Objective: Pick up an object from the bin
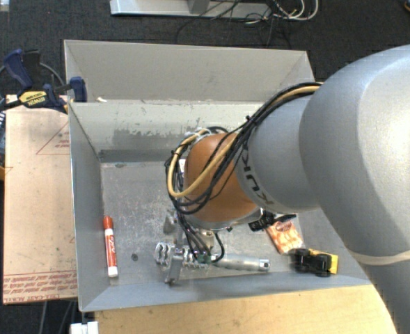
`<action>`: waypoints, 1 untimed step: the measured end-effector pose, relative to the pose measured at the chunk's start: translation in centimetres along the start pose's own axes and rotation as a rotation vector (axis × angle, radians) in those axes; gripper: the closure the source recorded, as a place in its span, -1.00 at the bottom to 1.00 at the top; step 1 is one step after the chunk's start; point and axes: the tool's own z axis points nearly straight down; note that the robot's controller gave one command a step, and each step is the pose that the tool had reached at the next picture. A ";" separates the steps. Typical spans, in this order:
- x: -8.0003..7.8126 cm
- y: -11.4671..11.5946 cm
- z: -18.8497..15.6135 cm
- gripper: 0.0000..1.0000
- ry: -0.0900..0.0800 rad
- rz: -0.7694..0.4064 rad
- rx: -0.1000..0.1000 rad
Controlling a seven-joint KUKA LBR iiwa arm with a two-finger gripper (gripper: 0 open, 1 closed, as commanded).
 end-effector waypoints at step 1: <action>0.5 -0.4 -3.7 -1.00 -0.012 0.003 -0.006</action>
Offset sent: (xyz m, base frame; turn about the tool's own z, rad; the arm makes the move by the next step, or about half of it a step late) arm 0.0000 0.0000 0.0000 0.0000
